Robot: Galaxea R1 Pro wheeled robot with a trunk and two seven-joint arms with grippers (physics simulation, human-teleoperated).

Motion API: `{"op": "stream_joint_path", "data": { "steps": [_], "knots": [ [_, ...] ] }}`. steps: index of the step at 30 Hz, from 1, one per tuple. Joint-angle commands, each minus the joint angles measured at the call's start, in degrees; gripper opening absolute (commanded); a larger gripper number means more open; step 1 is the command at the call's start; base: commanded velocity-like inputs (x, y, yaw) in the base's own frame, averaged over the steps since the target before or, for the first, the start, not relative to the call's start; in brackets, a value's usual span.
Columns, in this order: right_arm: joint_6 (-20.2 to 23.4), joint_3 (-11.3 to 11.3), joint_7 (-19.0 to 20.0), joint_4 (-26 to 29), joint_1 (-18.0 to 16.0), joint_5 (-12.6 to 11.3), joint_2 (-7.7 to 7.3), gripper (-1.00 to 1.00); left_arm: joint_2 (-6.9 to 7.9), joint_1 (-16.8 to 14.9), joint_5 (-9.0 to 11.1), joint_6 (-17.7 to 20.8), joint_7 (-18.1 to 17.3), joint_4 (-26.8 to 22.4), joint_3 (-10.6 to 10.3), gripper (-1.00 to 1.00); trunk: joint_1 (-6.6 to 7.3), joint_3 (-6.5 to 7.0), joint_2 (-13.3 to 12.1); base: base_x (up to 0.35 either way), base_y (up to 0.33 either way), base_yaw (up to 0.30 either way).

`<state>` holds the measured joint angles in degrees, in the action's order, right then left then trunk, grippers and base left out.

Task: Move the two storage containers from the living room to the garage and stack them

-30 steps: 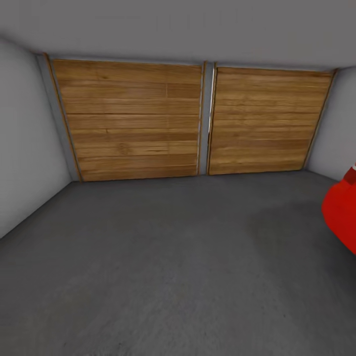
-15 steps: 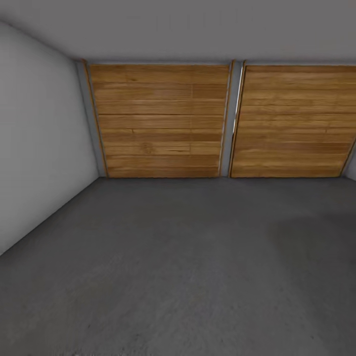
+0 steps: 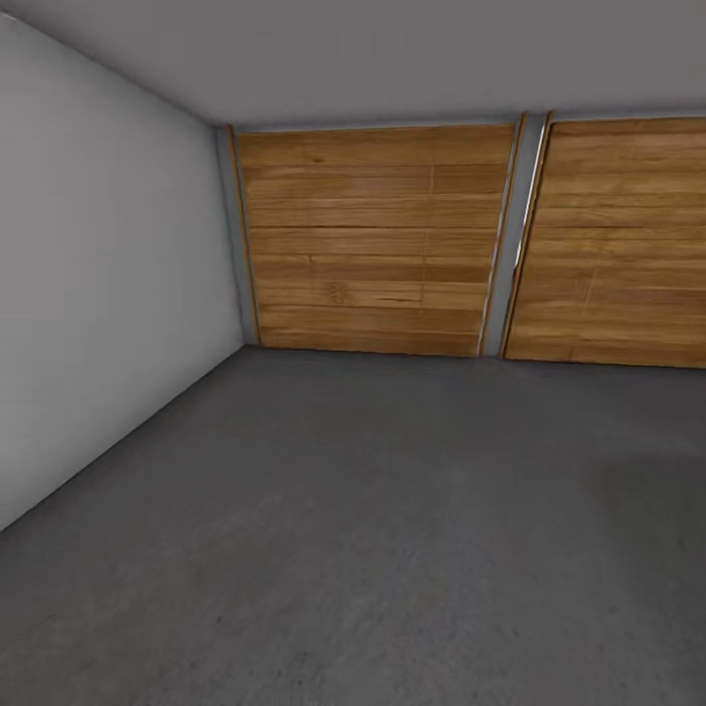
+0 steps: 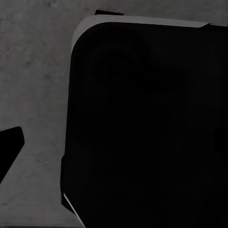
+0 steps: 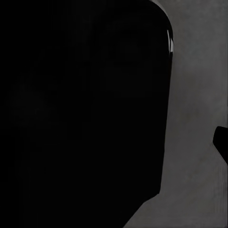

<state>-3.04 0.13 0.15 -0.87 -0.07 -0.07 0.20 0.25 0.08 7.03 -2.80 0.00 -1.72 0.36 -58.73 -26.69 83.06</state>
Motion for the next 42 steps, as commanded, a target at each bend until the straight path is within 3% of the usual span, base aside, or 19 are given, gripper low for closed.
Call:
{"op": "stream_joint_path", "data": {
  "steps": [1, 42],
  "knots": [
    [-0.35, 0.02, 0.02, -0.09, -0.02, 0.01, -0.01, 1.0, -0.02, 0.01, 0.49, -0.09, 0.0, -0.04, 0.04, 1.0, 0.0, -0.03, 0.02, 0.0, 0.0, 0.3],
    [-2.24, -0.21, -0.23, -0.18, -0.02, -0.45, -0.96, 1.0, -0.13, 0.01, 0.78, -0.32, 0.41, 0.05, 0.35, 1.0, 0.0, -0.03, 0.02, 0.0, 0.0, 0.3]
  ]
}}
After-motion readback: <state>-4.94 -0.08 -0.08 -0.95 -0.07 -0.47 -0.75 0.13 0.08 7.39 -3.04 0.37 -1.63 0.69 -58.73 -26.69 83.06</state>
